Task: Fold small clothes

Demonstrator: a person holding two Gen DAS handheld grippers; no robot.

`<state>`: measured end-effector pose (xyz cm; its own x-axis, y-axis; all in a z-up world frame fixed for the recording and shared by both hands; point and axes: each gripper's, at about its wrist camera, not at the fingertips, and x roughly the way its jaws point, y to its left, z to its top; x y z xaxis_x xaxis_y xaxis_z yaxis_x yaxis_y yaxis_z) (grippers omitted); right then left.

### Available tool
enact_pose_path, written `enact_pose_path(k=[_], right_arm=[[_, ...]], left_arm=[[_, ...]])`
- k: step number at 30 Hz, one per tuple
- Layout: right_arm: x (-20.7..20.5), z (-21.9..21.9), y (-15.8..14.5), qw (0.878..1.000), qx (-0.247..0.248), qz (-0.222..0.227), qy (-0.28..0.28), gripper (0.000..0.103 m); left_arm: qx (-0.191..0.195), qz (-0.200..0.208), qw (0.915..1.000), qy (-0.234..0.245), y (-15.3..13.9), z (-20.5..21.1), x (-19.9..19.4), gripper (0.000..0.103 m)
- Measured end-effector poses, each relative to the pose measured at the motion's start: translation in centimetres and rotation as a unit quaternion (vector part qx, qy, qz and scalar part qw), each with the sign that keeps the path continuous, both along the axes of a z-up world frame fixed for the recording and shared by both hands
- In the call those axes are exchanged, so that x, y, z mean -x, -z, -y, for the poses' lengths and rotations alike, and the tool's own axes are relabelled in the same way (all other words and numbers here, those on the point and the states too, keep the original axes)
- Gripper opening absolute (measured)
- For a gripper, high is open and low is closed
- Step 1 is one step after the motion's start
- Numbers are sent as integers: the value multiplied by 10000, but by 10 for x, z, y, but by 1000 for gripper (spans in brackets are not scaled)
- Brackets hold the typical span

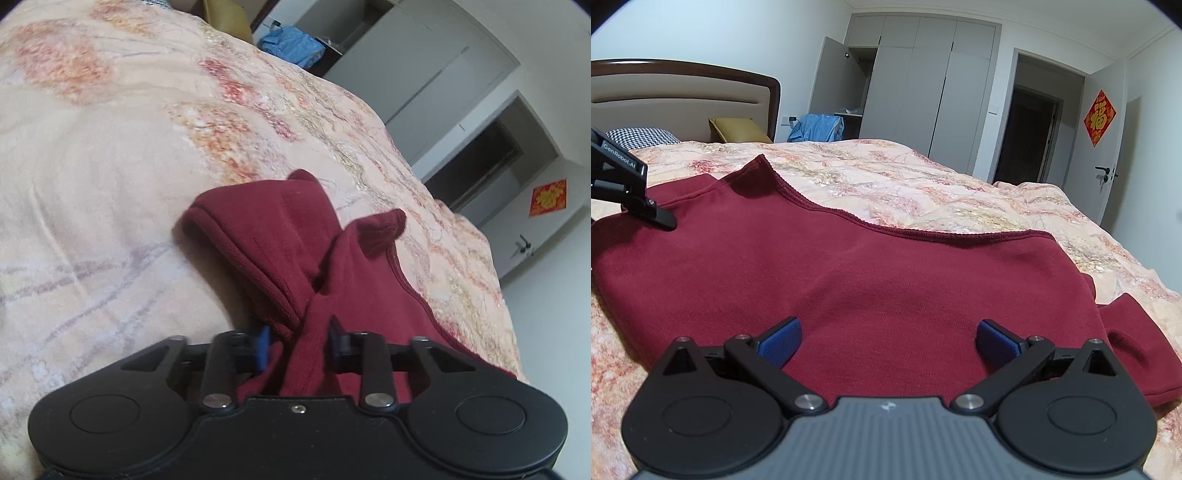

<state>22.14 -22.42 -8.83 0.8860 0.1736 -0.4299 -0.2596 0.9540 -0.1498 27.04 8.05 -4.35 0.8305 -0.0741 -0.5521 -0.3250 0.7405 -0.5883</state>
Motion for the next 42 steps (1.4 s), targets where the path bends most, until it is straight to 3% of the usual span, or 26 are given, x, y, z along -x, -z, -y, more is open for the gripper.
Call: enact_pose_path(k=[8,13,16,19,24,27,29,32,35,36,38,39,40,42], right_arm=[[-1,24,-17,9984,-381,-411,-91,103],[22,51,-27,9992,-139,-367,98,103],[42,71,-32,9994,89,-254,223,103],[64,95,-36,9987,274,-93,417,103],[98,134,-31,9946,397,-21,962,103],[116,154,-24,9910,317,-134,1297,103],[124,164,-18,9883,277,-228,1481,103],[139,179,-10,9861,114,-330,1625,103],[149,187,-8,9848,-89,-351,1700,103],[151,189,-8,9845,-128,-346,1715,103],[151,191,-6,9838,-219,-346,1748,103],[152,190,-5,9832,-266,-350,1771,103],[152,190,-6,9826,-307,-356,1798,103],[150,191,-7,9814,-382,-353,1846,103]], left_arm=[[-682,-4,9973,279,-32,20,-13,17],[-1050,61,9934,460,-65,50,-23,16],[-1555,287,9844,774,-89,87,-28,15],[-1970,614,9689,1365,-113,139,-29,15],[-2521,985,9255,2649,-122,243,-17,16],[-2774,812,8968,3349,-102,296,-11,19],[-2797,513,8873,3632,-85,318,-10,22],[-2541,267,8877,3830,-67,323,-9,27],[-2403,272,8906,3851,-66,320,-4,33],[-2367,296,8911,3861,-68,317,-3,40],[-2173,389,8944,3890,-74,310,0,63],[-2059,446,8968,3890,-78,306,-2,81],[-1970,542,8991,3871,-83,302,1,88],[-1887,713,9019,3819,-92,296,4,91]])
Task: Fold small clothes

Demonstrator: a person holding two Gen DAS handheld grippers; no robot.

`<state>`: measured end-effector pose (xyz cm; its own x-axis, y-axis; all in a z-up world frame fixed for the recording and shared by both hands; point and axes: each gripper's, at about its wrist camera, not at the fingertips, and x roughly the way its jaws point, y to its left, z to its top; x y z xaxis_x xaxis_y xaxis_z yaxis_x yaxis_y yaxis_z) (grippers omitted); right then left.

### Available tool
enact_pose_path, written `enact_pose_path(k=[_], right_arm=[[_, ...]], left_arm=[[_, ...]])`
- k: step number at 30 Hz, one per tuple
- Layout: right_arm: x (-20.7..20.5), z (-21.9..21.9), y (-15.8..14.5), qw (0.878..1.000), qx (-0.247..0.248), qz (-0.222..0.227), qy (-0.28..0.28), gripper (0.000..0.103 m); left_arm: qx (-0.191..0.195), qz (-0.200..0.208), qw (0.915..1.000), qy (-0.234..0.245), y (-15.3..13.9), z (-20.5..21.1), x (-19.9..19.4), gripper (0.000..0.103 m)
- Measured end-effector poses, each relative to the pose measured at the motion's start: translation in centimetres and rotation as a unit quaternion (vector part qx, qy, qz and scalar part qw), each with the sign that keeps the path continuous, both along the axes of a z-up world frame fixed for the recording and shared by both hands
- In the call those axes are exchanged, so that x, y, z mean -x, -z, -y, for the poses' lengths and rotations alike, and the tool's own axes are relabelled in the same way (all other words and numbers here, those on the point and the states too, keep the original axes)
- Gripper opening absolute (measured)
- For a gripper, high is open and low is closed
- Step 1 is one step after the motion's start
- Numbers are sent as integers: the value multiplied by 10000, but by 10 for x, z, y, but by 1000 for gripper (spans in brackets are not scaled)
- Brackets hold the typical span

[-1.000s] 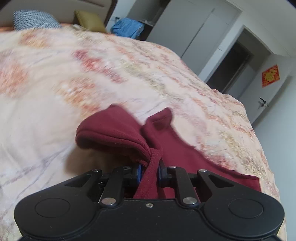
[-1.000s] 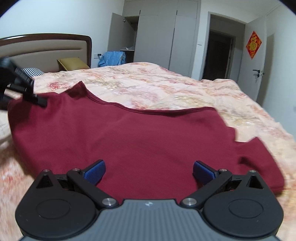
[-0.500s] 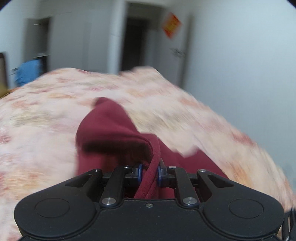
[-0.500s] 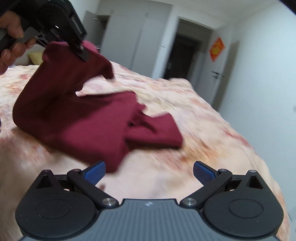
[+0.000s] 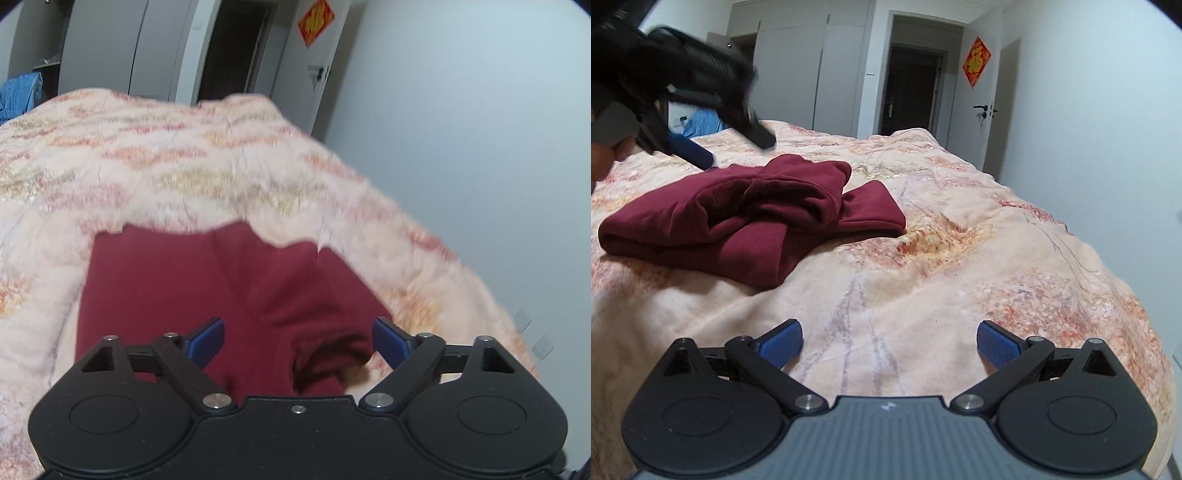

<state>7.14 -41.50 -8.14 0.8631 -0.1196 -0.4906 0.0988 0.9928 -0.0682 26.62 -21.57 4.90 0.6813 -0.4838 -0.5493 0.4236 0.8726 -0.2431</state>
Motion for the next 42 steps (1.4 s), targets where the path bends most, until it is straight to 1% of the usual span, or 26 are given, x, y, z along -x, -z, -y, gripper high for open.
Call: enact_pose_path(k=[2,3,6,11,14,16,18,22,24,27,29,31,33,34,36,37,38,39,42], right_arm=[[0,0,-3,10000,-69,51,21,103],[0,0,-5,9999,-101,93,20,103],[-1,0,-14,9995,-174,257,-33,103],[-9,0,-27,9987,-338,371,-107,103],[-15,-1,-31,9979,-501,380,-171,103],[-19,-3,-34,9970,-638,374,-228,103],[-25,-3,-36,9954,-829,366,-314,103],[-44,2,-43,9881,-1345,384,-643,103],[-60,5,-50,9850,-1486,405,-779,103],[-86,11,-57,9791,-1710,437,-1011,103],[-105,14,-58,9758,-1846,381,-1110,103],[-123,17,-55,9724,-2031,234,-1121,102],[-137,19,-48,9676,-2233,103,-1171,98],[-143,19,-44,9662,-2300,22,-1165,94],[-151,20,-37,9645,-2390,-88,-1122,92],[-154,20,-33,9635,-2443,-128,-1090,88],[-156,21,-30,9620,-2518,-154,-1048,84],[-157,22,-28,9596,-2623,-158,-1010,82],[-160,26,-22,9535,-2877,-134,-888,72]], left_arm=[[-8,113,9998,-133,-9,-5,3,101],[-52,196,9994,-270,-14,-9,5,102],[-248,398,9965,-698,-28,-23,7,102],[-351,518,9883,-1388,-49,-62,5,102],[-583,548,9815,-1740,-57,-87,6,102],[-733,540,9766,-1949,-58,-103,8,102],[-763,420,9738,-2100,-50,-118,9,102],[-615,-139,9751,-2126,-13,-135,5,102],[-535,-348,9747,-2141,6,-136,2,102],[-429,-551,9747,-2123,29,-131,0,102],[-337,-687,9757,-2051,40,-128,0,102],[-290,-812,9767,-1963,49,-125,-2,102],[-273,-875,9770,-1926,56,-122,-4,102],[-262,-892,9771,-1914,58,-121,-4,102],[-228,-942,9764,-1932,62,-122,-5,102],[-202,-975,9759,-1939,64,-122,-6,102],[-175,-999,9757,-1944,65,-122,-6,102],[-154,-1016,9754,-1952,66,-122,-6,102],[-168,-1011,9753,-1955,68,-120,-7,102]])
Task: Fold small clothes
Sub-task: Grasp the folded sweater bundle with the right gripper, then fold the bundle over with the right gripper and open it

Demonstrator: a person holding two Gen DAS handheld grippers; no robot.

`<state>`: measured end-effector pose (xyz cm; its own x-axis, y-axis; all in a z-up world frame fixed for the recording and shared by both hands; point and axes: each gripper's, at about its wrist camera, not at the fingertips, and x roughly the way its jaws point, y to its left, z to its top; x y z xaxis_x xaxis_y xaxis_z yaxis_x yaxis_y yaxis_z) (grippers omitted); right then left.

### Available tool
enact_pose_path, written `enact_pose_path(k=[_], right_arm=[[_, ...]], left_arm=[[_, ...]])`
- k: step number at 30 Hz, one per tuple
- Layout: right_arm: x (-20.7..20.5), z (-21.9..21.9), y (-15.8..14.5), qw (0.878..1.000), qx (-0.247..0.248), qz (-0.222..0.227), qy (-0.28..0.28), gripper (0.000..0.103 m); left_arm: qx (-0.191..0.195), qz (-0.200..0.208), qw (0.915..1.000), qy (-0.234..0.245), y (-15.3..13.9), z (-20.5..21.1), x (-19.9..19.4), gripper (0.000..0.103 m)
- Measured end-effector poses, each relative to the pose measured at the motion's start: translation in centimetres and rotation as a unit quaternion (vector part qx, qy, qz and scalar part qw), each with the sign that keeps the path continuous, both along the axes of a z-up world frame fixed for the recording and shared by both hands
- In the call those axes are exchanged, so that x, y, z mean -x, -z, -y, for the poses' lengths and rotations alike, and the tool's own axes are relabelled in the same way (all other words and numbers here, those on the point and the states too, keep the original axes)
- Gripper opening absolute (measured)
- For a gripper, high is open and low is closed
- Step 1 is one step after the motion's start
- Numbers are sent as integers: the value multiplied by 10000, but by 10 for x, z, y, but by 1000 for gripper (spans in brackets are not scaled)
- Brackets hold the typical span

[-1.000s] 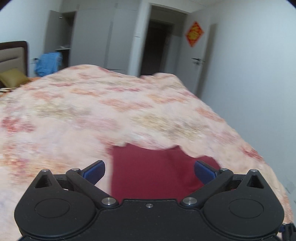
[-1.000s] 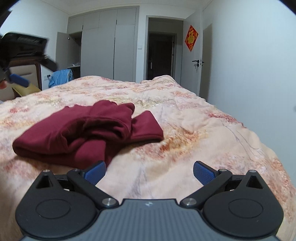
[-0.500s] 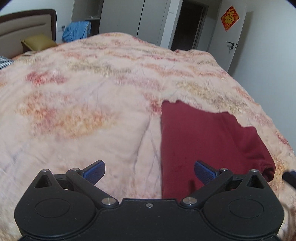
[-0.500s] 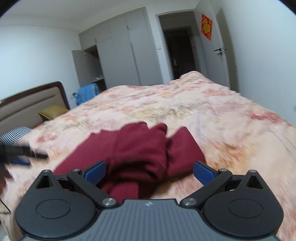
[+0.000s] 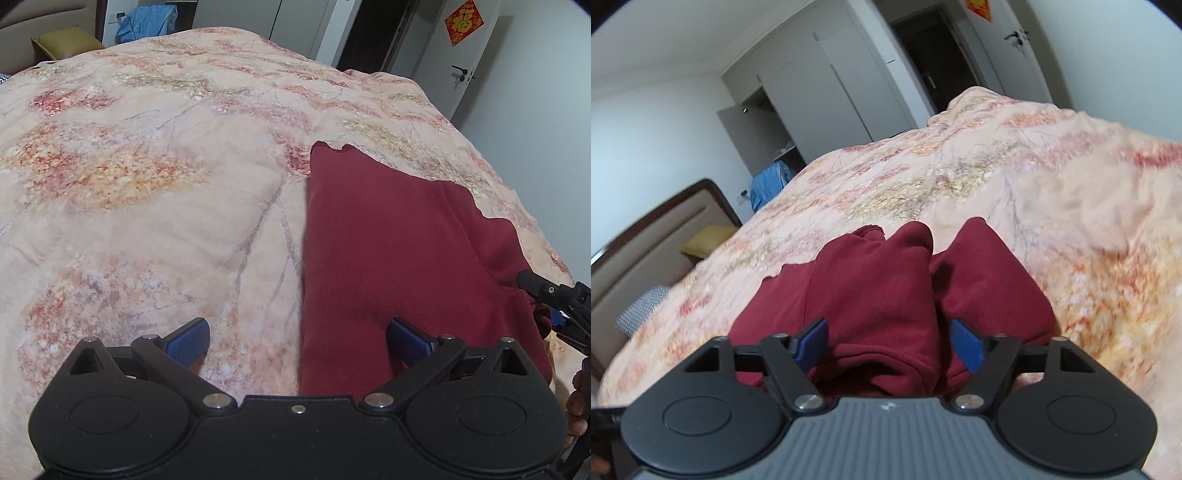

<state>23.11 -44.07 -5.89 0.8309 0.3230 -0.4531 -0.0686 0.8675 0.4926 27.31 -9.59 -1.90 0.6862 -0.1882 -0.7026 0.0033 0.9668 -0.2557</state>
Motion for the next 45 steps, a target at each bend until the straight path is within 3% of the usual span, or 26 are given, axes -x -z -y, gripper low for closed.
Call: enact_pose_path(k=[2,8,11,15,17,20,24,25,27,29,31,35,42,45], right_arm=[[-1,1,3,9999,-69,-69,78,52],[3,-5,-3,9992,244,147,279,16],[5,-8,-21,9963,671,489,241,14],[6,8,-48,9933,694,824,411,14],[3,19,-52,9907,868,828,647,14],[-10,37,-39,9933,763,494,716,14],[-12,33,-15,9945,860,123,586,23],[-7,34,-13,9942,868,136,629,34],[4,35,-13,9943,774,230,703,44],[19,37,-15,9933,767,363,790,76],[35,35,-17,9922,861,506,742,88],[70,24,-16,9919,1065,598,358,101],[106,-12,-9,9873,1358,667,-477,102],[105,-39,-9,9760,1831,742,-920,90]], left_arm=[[-52,20,10000,28,1,3,-1,102],[-50,-29,9998,202,-1,14,-6,102],[-88,-5,9992,379,-9,26,-8,102],[-25,238,9977,635,-22,38,-4,102],[11,242,9975,659,-22,41,-3,102],[5,73,9979,647,-10,45,-5,102],[23,-100,9986,524,2,41,-5,102],[56,-105,9986,510,2,39,-4,102],[97,-127,9987,492,0,37,-4,102],[122,-133,9987,470,-3,35,-3,102],[148,-133,9989,424,-5,33,-2,102],[192,-130,9992,335,-9,31,2,102],[220,-133,9994,233,-12,30,7,102],[217,-135,9994,224,-13,29,9,102]])
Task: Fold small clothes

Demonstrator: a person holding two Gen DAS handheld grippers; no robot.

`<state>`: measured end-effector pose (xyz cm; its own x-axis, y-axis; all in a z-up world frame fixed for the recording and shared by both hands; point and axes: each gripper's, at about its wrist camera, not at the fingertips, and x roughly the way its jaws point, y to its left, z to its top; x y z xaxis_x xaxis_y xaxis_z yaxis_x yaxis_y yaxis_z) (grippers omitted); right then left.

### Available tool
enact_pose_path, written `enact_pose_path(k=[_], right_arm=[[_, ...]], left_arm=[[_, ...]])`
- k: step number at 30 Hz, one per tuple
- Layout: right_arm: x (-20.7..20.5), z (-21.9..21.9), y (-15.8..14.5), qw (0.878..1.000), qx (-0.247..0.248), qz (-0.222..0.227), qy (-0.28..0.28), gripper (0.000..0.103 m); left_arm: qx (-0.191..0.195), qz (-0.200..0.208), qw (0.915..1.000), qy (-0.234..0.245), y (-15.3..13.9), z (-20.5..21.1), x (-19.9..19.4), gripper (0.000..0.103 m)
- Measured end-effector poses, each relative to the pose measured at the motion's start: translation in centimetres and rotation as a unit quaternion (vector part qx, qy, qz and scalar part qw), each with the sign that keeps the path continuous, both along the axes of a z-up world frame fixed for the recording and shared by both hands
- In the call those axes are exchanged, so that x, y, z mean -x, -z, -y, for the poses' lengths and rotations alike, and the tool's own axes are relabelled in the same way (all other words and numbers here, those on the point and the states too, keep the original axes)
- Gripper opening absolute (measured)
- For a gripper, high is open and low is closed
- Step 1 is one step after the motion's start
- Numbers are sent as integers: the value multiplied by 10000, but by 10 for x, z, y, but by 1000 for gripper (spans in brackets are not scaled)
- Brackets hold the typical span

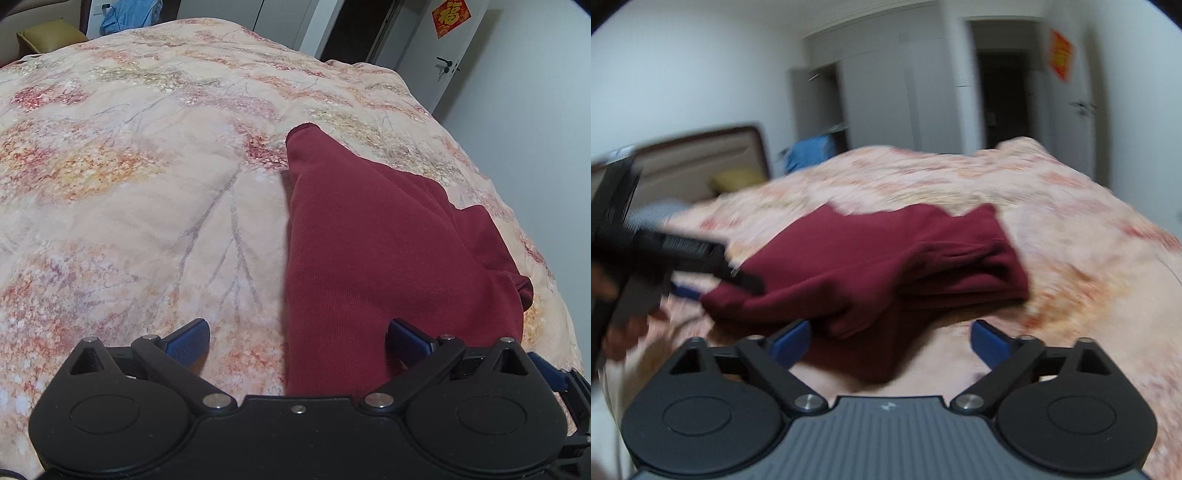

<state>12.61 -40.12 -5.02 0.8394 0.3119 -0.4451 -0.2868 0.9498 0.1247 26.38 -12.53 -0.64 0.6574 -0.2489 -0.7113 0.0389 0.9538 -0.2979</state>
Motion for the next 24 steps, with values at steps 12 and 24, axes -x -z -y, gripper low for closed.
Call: enact_pose_path(k=[12,24], right_arm=[[-22,-28,4,9990,228,-79,-371,28],[20,-49,7,9576,2766,804,-93,0]], left_arm=[[28,-46,10000,-25,1,-4,3,102],[-63,-143,9999,-15,7,-5,2,102]])
